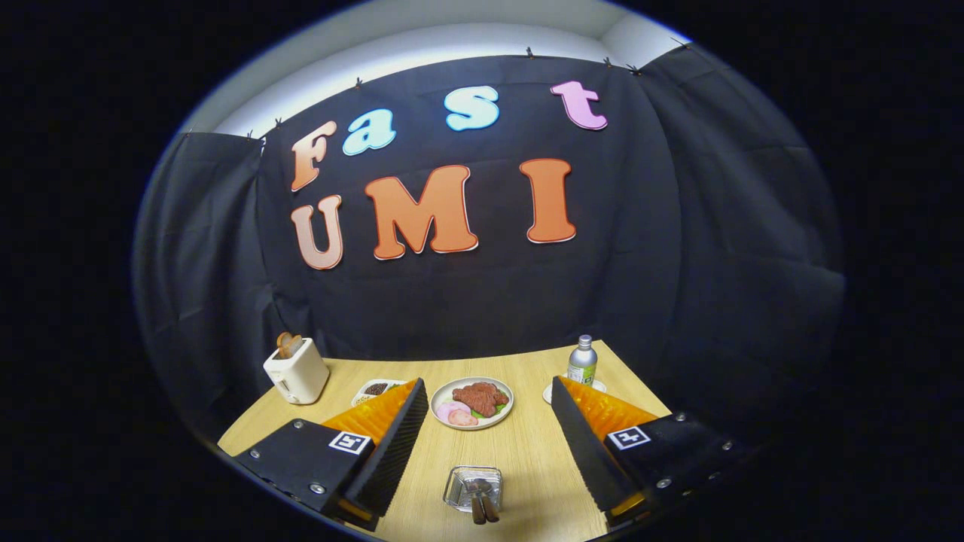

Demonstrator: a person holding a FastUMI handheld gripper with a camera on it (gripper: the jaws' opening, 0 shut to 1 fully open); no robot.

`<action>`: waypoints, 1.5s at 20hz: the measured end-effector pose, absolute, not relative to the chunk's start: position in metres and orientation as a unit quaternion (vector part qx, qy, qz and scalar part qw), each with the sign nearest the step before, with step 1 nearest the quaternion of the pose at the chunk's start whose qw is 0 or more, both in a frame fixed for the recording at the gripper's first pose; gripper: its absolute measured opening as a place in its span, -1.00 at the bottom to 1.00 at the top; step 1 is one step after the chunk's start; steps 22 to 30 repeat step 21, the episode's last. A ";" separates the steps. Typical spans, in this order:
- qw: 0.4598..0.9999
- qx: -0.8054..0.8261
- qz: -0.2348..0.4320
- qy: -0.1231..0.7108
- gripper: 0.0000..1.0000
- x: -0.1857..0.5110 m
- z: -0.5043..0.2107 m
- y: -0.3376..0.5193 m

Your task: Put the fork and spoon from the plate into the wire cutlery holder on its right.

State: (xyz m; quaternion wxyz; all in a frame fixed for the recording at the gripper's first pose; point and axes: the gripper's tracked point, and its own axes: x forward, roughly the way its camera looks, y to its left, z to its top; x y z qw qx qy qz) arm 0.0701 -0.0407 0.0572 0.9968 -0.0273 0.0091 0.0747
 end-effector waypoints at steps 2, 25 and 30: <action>0.996 -0.026 0.082 0.010 0.97 0.069 0.058 -0.039; 1.000 -0.001 0.009 -0.014 0.97 0.066 0.063 -0.036; 1.000 -0.001 0.009 -0.014 0.97 0.066 0.063 -0.036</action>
